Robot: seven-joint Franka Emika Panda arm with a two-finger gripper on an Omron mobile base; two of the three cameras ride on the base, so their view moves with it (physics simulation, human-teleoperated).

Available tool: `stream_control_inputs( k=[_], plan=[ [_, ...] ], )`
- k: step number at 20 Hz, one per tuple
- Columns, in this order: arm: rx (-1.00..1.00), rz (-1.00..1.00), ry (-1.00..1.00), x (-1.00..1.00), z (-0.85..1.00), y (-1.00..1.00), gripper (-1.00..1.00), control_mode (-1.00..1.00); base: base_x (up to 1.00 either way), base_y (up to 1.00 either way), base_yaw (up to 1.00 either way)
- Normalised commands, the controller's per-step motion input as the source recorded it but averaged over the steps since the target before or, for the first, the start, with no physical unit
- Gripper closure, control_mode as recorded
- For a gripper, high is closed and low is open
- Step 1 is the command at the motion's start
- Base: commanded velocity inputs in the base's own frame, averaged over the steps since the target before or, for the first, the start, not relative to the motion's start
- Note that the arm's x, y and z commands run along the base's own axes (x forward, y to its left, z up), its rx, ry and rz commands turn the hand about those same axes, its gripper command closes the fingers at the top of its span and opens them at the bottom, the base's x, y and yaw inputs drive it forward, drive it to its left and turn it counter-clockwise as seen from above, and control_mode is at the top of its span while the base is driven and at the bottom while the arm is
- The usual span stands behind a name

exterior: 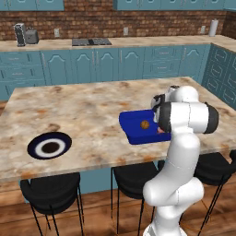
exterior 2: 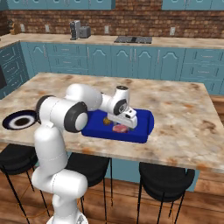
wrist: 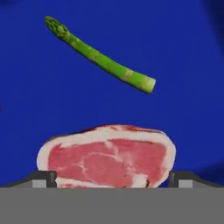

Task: Create a steak meal by picking up the steak and asparagus from the tray and placing them on the plate. Leave the orange on the tray.

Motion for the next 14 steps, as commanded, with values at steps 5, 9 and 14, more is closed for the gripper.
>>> stream_control_inputs(
  k=[5, 9, 14],
  plan=[
    [0.00, 0.10, -0.18, 0.04, -0.25, 0.00, -1.00, -1.00, 0.00, 0.00, 0.00],
    [0.00, 0.11, -0.21, 0.02, -0.01, 0.00, -1.00, -1.00, 0.00, 0.00, 0.00],
    [0.00, 0.12, -0.14, 0.00, -0.33, 0.00, -1.00, -1.00, 0.00, 0.00, 0.00]
  ],
)
